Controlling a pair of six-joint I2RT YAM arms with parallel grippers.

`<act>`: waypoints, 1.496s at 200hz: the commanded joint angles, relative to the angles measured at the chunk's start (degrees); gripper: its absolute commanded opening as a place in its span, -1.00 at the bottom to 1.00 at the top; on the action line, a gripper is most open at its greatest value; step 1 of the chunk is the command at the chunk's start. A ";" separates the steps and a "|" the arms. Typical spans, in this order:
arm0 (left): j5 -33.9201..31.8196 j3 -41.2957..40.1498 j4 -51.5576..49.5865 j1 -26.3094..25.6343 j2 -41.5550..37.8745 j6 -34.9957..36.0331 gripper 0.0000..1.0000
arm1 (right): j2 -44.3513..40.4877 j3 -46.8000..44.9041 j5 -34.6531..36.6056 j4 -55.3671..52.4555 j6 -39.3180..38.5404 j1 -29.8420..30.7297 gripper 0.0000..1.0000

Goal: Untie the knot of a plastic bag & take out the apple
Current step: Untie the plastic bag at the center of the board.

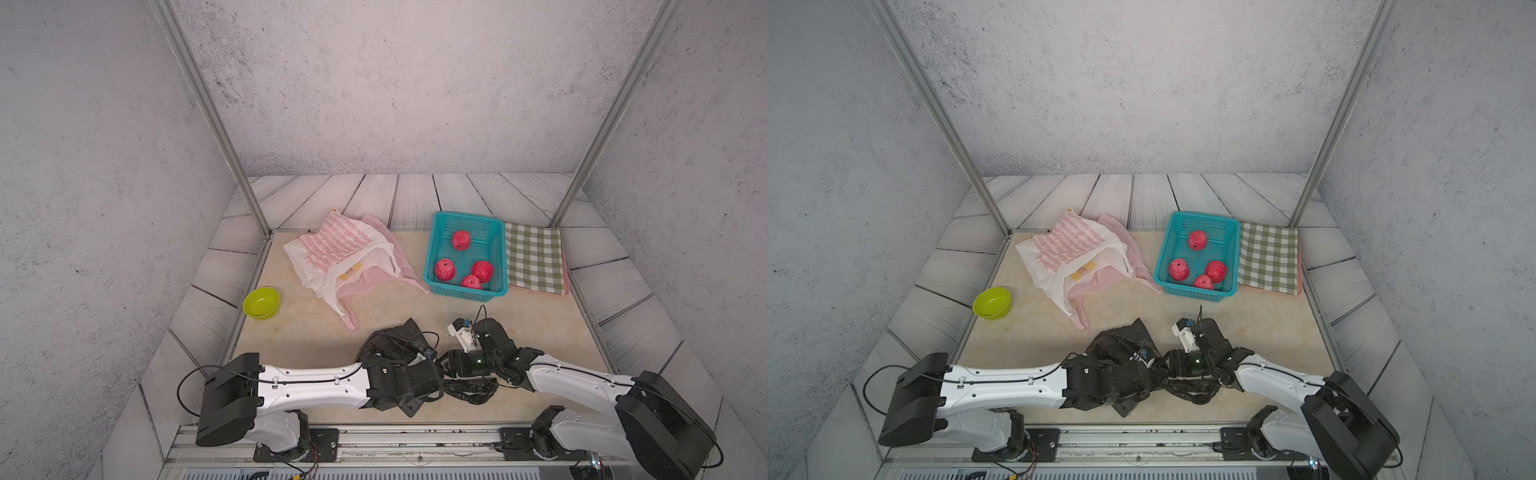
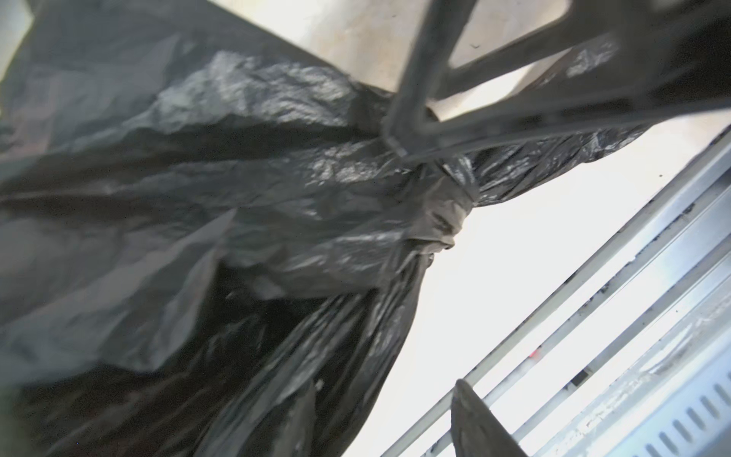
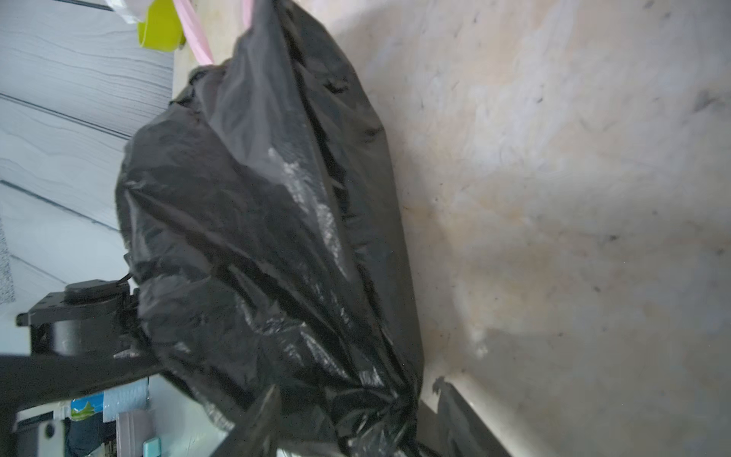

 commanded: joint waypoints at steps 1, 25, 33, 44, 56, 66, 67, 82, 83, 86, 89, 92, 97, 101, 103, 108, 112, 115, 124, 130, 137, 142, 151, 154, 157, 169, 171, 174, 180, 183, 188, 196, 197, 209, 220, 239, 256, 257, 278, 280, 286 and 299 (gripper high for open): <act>-1.37 0.29 2.27 -0.63 2.01 2.14 0.18 | 2.76 0.35 2.33 3.73 1.50 1.24 0.19; -1.25 -1.29 3.59 -0.80 3.04 2.50 0.30 | 3.83 -0.42 2.72 5.55 2.37 2.59 0.03; -1.34 -1.91 4.18 -0.80 3.27 2.66 0.41 | 3.71 -0.74 2.69 6.03 2.74 2.93 -0.06; -1.50 -2.50 4.62 -0.80 3.81 2.87 0.51 | 3.20 -0.97 2.38 6.63 3.30 3.11 -0.20; -1.61 -2.57 4.68 -0.81 4.53 2.95 0.53 | 2.02 -1.06 1.93 6.76 3.95 3.17 -0.59; -2.07 -2.36 4.37 -0.80 5.22 2.82 0.50 | 0.53 -0.91 1.54 6.36 4.45 3.16 -0.82; -2.14 -2.33 4.30 -0.80 5.28 2.82 0.49 | 0.34 -0.90 1.49 6.27 4.45 3.11 -0.87; -3.68 -2.06 3.30 -0.80 5.78 2.33 0.19 | -2.62 0.14 1.58 3.58 3.74 3.17 -1.00; -3.70 -2.05 3.28 -0.80 5.78 2.31 0.16 | -2.82 0.24 1.64 3.26 3.56 3.12 -1.00; -4.11 -2.07 3.06 -0.80 5.78 2.33 0.08 | -3.47 0.57 1.84 2.26 3.15 3.20 -1.00; -4.41 -2.06 2.89 -0.80 5.72 2.31 -0.02 | -4.04 0.94 2.13 1.32 2.67 3.18 -1.00; -4.82 -2.05 2.70 -0.80 5.62 2.32 -0.13 | -4.74 1.33 2.58 0.13 2.13 3.12 -1.00; -5.47 -2.12 2.34 -0.80 5.46 2.28 -0.32 | -5.72 2.05 3.22 -1.84 1.25 3.20 -1.00; -5.87 -2.13 2.17 -0.78 5.23 2.22 -0.46 | -6.53 2.61 3.78 -3.43 0.60 3.08 -1.00; -6.10 -2.15 2.02 -0.80 5.12 2.34 -0.53 | -6.95 2.94 4.13 -4.22 0.25 3.07 -1.00; -6.45 -2.26 1.81 -0.80 4.79 2.46 -0.70 | -7.82 3.55 4.90 -5.82 -0.48 3.07 -1.00; -6.81 -2.31 1.57 -0.80 4.57 2.50 -0.83 | -8.59 4.09 5.53 -7.08 -1.11 3.00 -1.00; -7.13 -2.31 1.32 -0.80 4.37 2.50 -0.95 | -9.08 4.46 5.91 -8.03 -1.30 2.98 -1.00; -7.95 -2.23 0.44 -0.74 3.59 2.64 -1.00 | -10.21 5.83 6.95 -10.63 -2.40 2.85 -1.00; -8.42 -2.22 -0.29 -0.80 2.88 2.81 -1.00 | -10.78 6.70 7.50 -12.23 -2.87 2.67 -1.00; -8.76 -2.22 -0.92 -0.80 1.98 3.17 -1.00 | -11.23 7.83 8.03 -13.91 -3.69 2.52 -1.00; -8.98 -2.22 -1.46 -0.76 1.26 3.30 -1.00 | -11.59 8.63 8.48 -15.21 -4.08 2.28 -1.00; -9.33 -2.18 -2.73 -0.77 -0.23 3.51 -1.00 | -12.04 10.24 9.38 -17.40 -4.96 1.94 -1.00; -9.38 -2.26 -3.06 -0.79 -0.81 3.60 -1.00 | -12.12 10.70 9.69 -18.16 -5.39 1.74 -1.00; -9.42 -2.39 -3.45 -0.73 -1.43 3.69 -1.00 | -12.18 11.28 10.13 -18.87 -5.82 1.56 -1.00; -9.18 -3.21 -4.53 -0.80 -4.12 3.79 -1.00 | -12.34 13.52 11.49 -21.66 -7.47 0.48 -1.00; -9.23 -3.37 -4.73 -0.80 -4.63 3.72 -1.00 | -12.20 13.93 11.75 -22.16 -7.74 0.25 -1.00; -9.17 -3.70 -5.00 -0.73 -5.28 3.66 -1.00 | -12.13 14.41 11.90 -22.81 -8.20 -0.24 -1.00; -9.30 -4.47 -5.36 -0.72 -6.57 3.22 -1.00 | -11.84 15.68 12.14 -24.18 -9.04 -1.22 -1.00; -9.53 -4.86 -5.70 -0.71 -7.10 2.90 -1.00 | -11.56 16.27 12.22 -24.92 -9.42 -1.94 -1.00; -9.97 -5.33 -6.39 -0.71 -7.92 2.28 -1.00 | -11.28 17.13 12.04 -26.02 -9.93 -3.01 -1.00; -10.55 -6.00 -7.86 -0.67 -9.03 0.96 -1.00 | -10.93 18.50 11.39 -27.20 -10.44 -5.20 -1.00; -10.61 -6.09 -8.06 -0.65 -9.14 0.84 -1.00 | -10.93 18.61 11.33 -27.29 -10.47 -5.46 -1.00; -11.01 -7.07 -9.59 -0.64 -10.69 -1.32 -1.00 | -11.15 19.60 10.46 -28.02 -10.59 -8.72 -1.00; -10.40 -7.80 -10.09 -0.71 -12.29 -2.52 -1.00 | -11.50 20.34 10.11 -28.79 -10.88 -11.51 -1.00; -10.02 -9.88 -10.10 -0.71 -14.52 -4.82 -1.00 | -11.97 22.05 10.71 -30.95 -11.93 -15.32 -1.00; -9.95 -9.93 -11.32 -0.71 -16.05 -6.44 -1.00 | -12.41 23.42 13.76 -33.29 -13.17 -17.40 -1.00; -9.91 -9.99 -11.37 -0.71 -16.12 -6.51 -1.00 | -12.46 23.53 14.01 -33.46 -13.20 -17.45 -1.00; -9.62 -10.89 -12.17 -0.71 -18.51 -9.71 -1.00 | -13.75 24.01 21.02 -35.71 -13.11 -19.35 -1.00; -9.58 -10.98 -12.31 -0.71 -18.73 -10.09 -1.00 | -14.05 23.89 21.64 -35.73 -13.00 -19.52 -1.00; -9.38 -11.17 -12.69 -0.71 -19.60 -10.92 -1.00 | -14.72 23.43 22.88 -35.73 -12.57 -20.39 -1.00; -9.19 -11.70 -13.54 -0.71 -21.53 -13.04 -1.00 | -16.20 22.57 25.76 -35.80 -11.59 -22.10 -1.00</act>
